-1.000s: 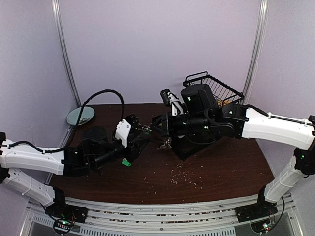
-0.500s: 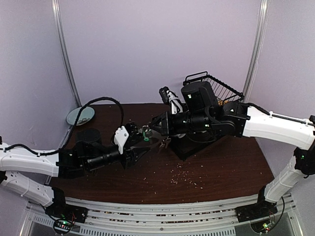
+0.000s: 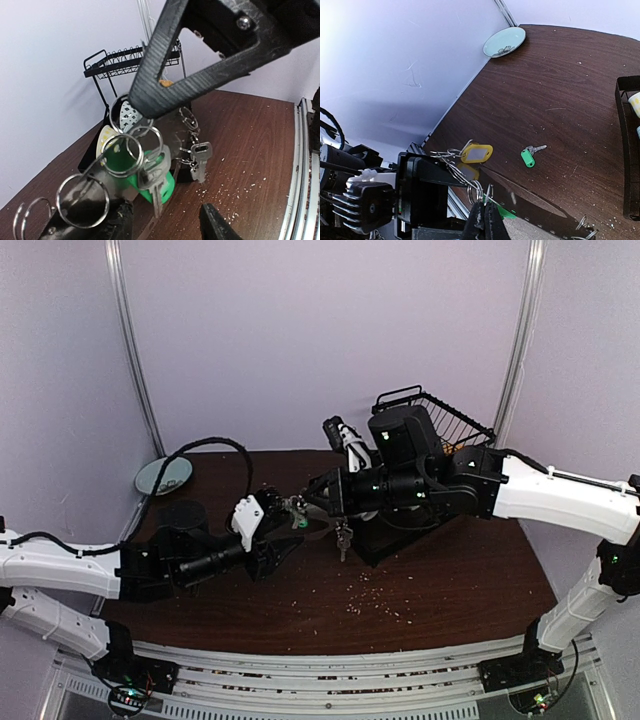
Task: Put the keys on the keyring
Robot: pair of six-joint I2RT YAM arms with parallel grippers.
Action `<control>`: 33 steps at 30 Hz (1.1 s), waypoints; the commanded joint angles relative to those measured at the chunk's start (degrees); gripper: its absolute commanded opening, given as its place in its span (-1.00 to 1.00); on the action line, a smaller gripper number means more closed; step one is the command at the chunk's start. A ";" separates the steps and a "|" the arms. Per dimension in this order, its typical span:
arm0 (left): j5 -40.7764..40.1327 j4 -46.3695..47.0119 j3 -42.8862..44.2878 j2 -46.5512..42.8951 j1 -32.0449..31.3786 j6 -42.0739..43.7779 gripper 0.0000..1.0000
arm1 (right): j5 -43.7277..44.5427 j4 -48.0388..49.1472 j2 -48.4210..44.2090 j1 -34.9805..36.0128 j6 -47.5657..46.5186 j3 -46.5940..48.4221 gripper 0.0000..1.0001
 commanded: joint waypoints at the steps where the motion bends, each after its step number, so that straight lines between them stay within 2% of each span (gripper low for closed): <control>1: -5.13 2.11 2.80 2.24 0.24 -0.47 -0.05 | -1.08 2.37 -0.81 0.29 -0.44 1.98 -1.00; 8: -6.63 5.65 1.73 1.68 0.28 -0.11 0.00 | -1.83 1.97 -0.69 0.24 -0.55 1.80 -1.00; 12: -0.31 6.91 2.10 2.37 0.28 0.73 -0.11 | -2.08 2.15 -0.58 0.30 -0.66 1.89 -1.00; 17: -0.19 7.28 3.97 4.93 0.26 0.45 -0.51 | -2.30 2.27 -0.49 0.31 -0.59 1.90 -1.00; 19: 0.42 7.70 4.55 5.22 0.24 0.68 -0.74 | -2.28 1.96 -0.36 0.30 -0.57 1.81 -1.00; 20: 0.73 7.76 4.71 5.12 0.24 0.75 -0.96 | -2.25 1.62 -0.42 0.25 -0.61 1.81 -1.00; 21: 0.72 7.95 4.53 4.83 0.21 0.67 -1.00 | -2.07 1.28 -0.40 0.24 -0.66 1.82 -1.00; 25: -4.86 9.43 2.01 2.39 0.28 0.56 -1.00 | -2.06 -0.98 -0.74 -0.06 -0.76 1.85 -1.00; 30: -12.62 4.28 2.74 2.81 0.26 3.81 -1.00 | -4.48 -7.49 0.37 -0.24 -2.26 3.99 -1.00; 33: -13.79 3.37 2.67 3.02 0.24 4.47 -1.00 | -5.50 -10.61 0.67 -0.30 -3.29 5.02 -1.00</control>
